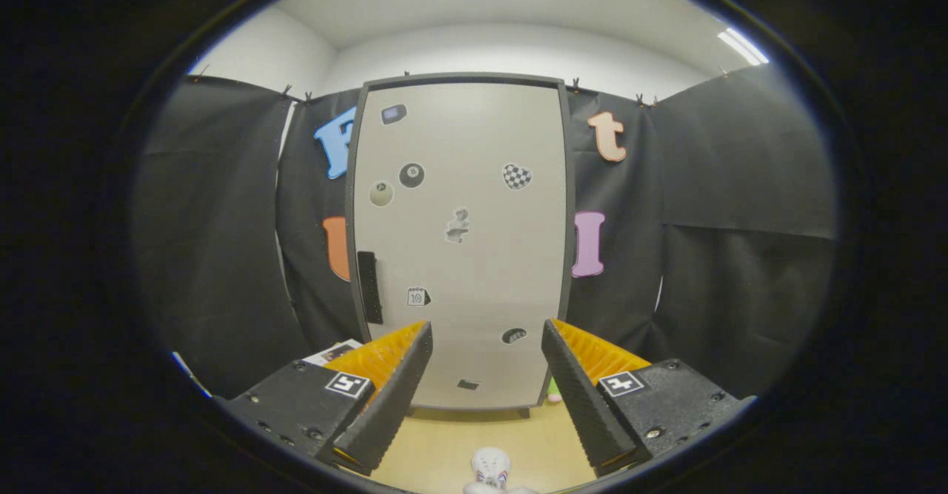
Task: Open the shoe cabinet door, grab the shoes and put them into the shoe cabinet, then close the shoe cabinet door.
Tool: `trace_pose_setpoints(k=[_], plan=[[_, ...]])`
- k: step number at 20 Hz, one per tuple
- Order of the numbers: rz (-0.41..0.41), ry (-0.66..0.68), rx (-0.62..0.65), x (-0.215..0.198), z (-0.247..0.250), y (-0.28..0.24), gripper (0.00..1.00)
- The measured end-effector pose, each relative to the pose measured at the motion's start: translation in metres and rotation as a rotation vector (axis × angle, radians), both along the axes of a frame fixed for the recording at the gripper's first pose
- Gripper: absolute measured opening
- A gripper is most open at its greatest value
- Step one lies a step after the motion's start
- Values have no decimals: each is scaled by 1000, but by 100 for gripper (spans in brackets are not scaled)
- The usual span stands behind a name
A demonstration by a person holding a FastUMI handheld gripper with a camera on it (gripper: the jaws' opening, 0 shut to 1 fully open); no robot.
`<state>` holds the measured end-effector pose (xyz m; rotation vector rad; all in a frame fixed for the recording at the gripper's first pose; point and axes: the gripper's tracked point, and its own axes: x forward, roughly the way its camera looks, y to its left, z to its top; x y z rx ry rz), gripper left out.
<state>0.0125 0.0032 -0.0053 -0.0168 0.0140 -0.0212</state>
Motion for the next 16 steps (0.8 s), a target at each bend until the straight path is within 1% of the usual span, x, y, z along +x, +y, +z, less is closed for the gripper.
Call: trace_pose_setpoints(k=[4, 8, 10, 16], plan=[[0, -2, -5, 12, -1, 8, 97], [12, -14, -23, 39, -1, 33, 97], [24, -17, -23, 57, -3, 51, 97], [92, -4, -3, 119, -12, 121, 97]])
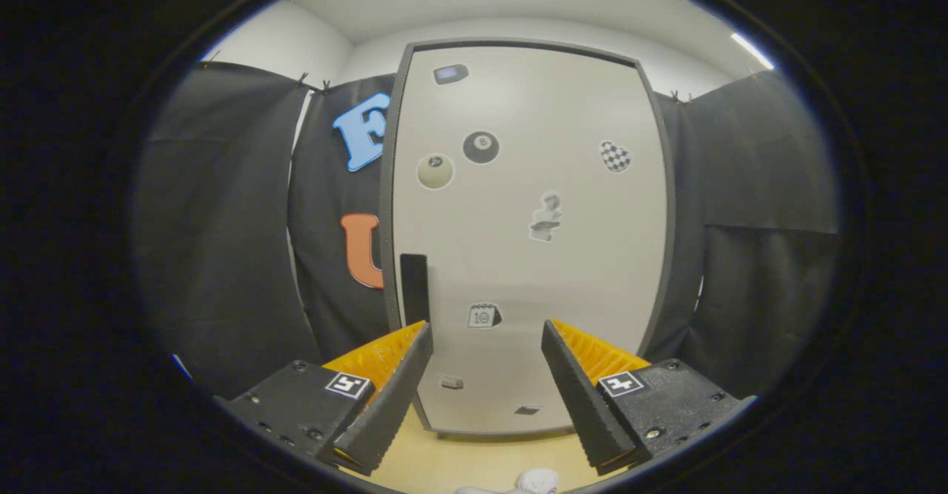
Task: Open the shoe cabinet door, grab the shoes and put them into the shoe cabinet, then close the shoe cabinet door.
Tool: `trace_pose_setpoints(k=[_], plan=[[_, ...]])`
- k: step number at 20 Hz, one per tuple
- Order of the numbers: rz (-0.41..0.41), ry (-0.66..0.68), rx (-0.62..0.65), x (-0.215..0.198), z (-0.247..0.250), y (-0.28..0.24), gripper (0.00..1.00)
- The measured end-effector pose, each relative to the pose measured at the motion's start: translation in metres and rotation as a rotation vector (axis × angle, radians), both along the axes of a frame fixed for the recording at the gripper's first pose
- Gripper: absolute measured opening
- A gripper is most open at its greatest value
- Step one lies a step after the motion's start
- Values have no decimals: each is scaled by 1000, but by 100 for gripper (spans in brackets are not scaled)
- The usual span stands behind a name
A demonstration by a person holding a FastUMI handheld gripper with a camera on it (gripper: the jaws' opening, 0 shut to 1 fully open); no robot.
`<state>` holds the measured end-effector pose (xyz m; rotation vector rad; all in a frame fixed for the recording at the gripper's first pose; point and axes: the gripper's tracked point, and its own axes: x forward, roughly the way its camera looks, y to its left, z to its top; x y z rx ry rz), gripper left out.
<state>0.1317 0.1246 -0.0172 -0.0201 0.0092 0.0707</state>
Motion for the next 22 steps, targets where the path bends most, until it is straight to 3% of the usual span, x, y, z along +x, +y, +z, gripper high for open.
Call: trace_pose_setpoints(k=[11, 14, 16, 19, 22], plan=[[-15, 39, 22, 98, -12, 59, 94], [9, 59, 73, 107, -15, 65, 81], [-7, 60, 86, 109, -17, 62, 62], [-23, 60, 60, 110, -18, 64, 42], [-25, 72, 48, 108, -19, 63, 35]])
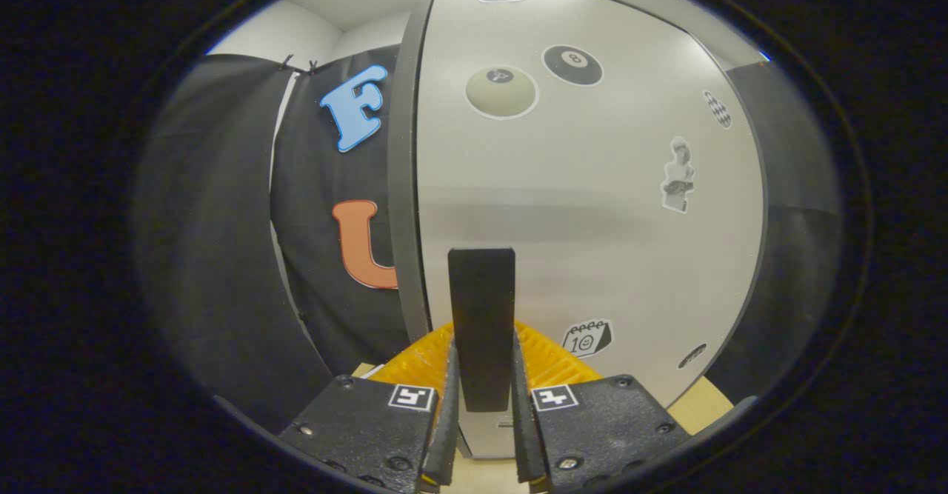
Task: Open the shoe cabinet door, grab the shoes and put them into the shoe cabinet, then close the shoe cabinet door.
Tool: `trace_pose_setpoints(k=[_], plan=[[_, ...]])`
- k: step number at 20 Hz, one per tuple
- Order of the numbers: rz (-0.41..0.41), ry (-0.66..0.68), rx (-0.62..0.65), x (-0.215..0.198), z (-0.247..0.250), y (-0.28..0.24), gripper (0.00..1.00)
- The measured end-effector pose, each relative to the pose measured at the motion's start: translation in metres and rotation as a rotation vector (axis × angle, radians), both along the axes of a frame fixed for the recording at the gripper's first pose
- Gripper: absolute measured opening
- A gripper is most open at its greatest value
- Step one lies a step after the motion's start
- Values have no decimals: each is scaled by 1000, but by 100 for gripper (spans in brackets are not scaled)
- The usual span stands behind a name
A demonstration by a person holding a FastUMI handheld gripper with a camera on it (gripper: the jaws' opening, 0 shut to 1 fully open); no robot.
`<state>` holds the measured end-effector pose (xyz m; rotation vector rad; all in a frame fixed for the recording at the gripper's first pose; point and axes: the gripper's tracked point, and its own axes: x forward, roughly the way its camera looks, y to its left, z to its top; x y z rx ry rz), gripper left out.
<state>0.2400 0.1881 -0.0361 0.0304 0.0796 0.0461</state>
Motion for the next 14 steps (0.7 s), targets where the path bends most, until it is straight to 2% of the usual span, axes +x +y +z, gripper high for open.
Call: trace_pose_setpoints(k=[5, 14], plan=[[65, 17, -1, -13, -1, -2, 29], [219, 5, 11, -101, 4, -20, 23]])
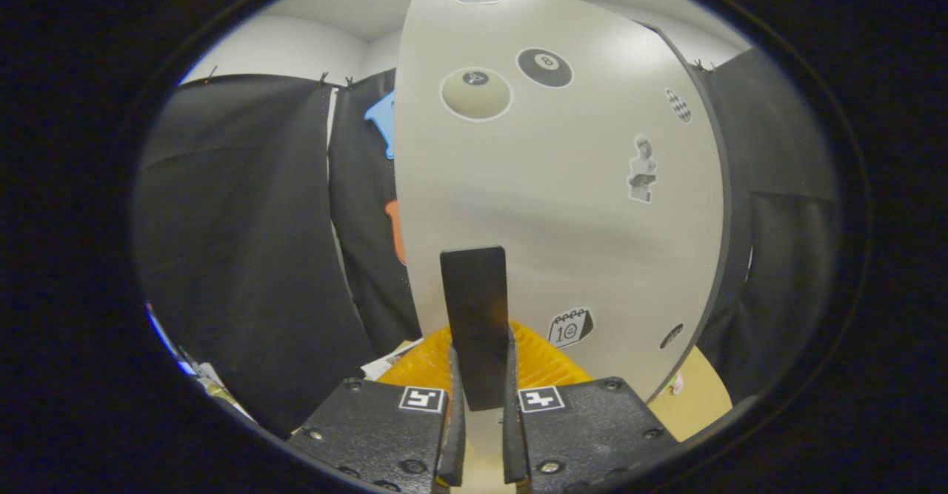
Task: Open the shoe cabinet door, grab the shoes and put them into the shoe cabinet, then close the shoe cabinet door.
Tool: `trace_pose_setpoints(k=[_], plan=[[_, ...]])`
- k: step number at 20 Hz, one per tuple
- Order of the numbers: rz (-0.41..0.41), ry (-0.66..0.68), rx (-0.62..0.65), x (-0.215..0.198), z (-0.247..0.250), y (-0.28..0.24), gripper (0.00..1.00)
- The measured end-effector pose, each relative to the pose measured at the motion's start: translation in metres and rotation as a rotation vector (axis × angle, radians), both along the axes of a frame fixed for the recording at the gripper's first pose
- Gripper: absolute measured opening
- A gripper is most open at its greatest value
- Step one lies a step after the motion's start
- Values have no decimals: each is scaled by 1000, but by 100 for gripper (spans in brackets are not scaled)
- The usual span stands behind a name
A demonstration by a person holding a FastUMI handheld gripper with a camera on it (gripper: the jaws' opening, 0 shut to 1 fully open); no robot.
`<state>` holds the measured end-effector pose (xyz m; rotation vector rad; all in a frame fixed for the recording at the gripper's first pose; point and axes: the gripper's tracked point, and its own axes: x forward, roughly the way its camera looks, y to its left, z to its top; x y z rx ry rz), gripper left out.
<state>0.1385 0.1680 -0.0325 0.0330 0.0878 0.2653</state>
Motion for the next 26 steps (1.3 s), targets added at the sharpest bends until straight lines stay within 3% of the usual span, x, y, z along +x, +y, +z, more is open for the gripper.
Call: trace_pose_setpoints(k=[12, 19, 26], plan=[[65, 0, 7, -52, -2, -62, 19], [6, 0, 41, -66, -3, -104, 14], [-113, -9, 41, -70, 1, -158, 4]])
